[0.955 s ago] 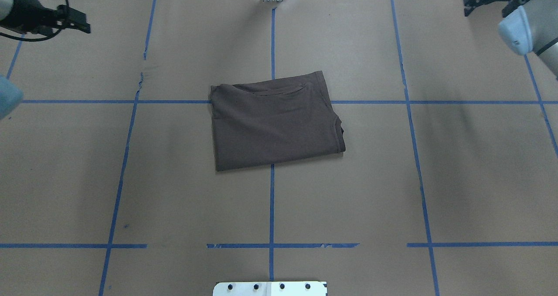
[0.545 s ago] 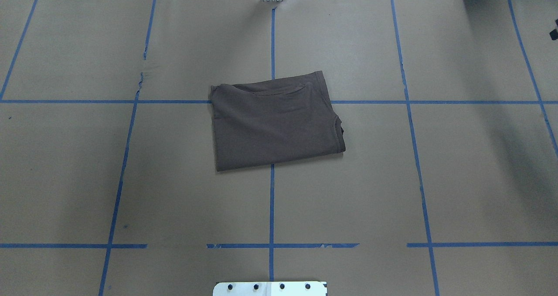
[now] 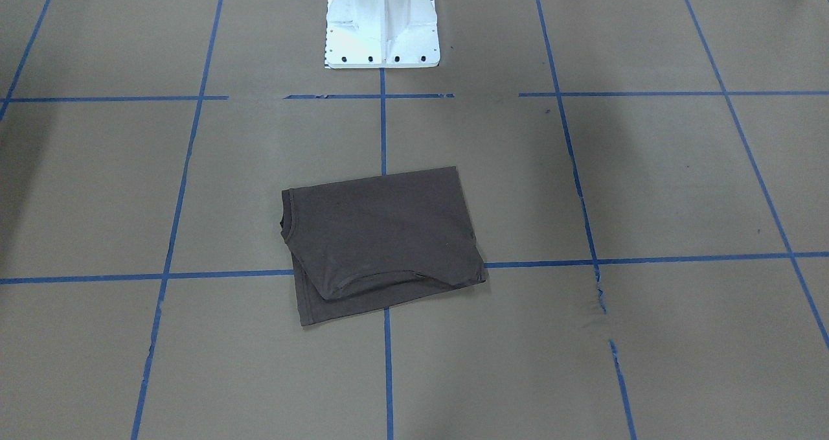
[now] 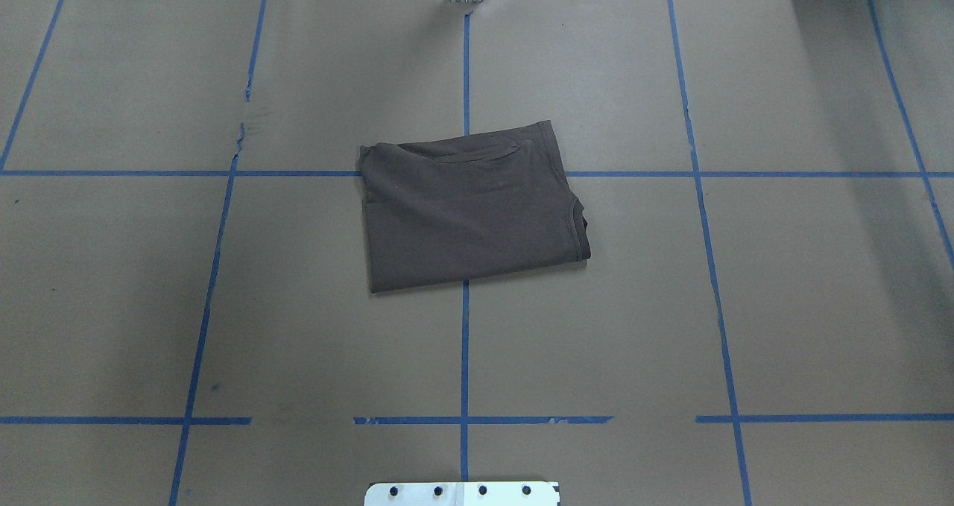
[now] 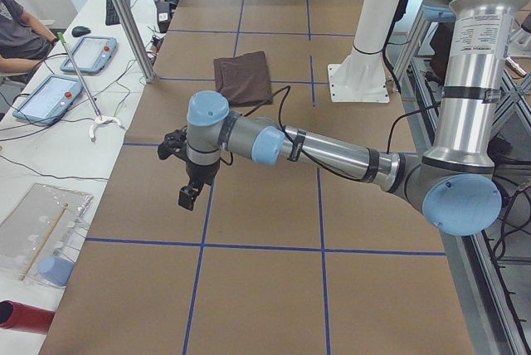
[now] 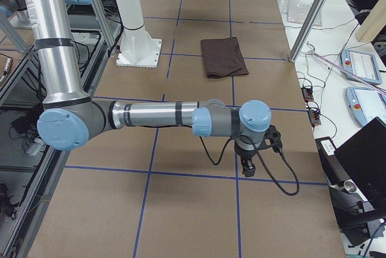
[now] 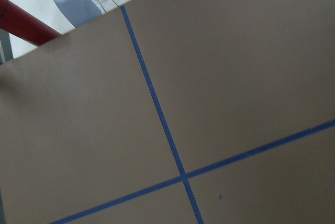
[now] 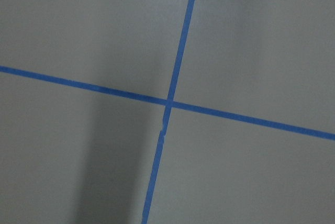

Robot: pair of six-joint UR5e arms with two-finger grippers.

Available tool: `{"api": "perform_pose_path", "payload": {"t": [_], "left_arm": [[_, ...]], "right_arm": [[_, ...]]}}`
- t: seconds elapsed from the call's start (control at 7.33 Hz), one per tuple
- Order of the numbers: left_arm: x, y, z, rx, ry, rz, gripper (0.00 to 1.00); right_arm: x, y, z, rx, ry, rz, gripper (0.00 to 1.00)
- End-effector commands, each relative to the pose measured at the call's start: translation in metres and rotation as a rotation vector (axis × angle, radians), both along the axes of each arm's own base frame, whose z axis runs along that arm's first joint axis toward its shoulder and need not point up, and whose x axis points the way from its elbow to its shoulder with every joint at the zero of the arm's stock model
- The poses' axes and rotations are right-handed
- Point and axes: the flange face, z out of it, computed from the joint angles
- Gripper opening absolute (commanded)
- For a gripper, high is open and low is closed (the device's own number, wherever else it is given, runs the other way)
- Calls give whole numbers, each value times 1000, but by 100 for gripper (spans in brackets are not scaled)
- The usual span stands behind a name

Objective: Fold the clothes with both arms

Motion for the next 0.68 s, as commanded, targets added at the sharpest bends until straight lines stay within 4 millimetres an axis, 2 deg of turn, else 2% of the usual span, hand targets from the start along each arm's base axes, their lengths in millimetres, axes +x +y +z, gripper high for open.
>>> {"api": "perform_pose_path", "payload": {"t": [0.0, 0.14, 0.27, 0.41, 0.55], "left_arm": [[1, 1, 65, -55, 9, 8, 100], [-1, 6, 63, -102, 13, 5, 100], [1, 9, 50, -149, 12, 6, 100], [0, 11, 50, -169, 12, 10, 100], [0, 13, 53, -177, 14, 14, 100]], "right_arm": [[0, 26, 8, -24, 5, 6, 100], [-2, 26, 11, -55, 2, 17, 100], [-16, 21, 13, -137, -5, 39, 100], [-23, 17, 6, -196, -19, 75, 100], [-24, 19, 16, -219, -35, 78, 100]]}}
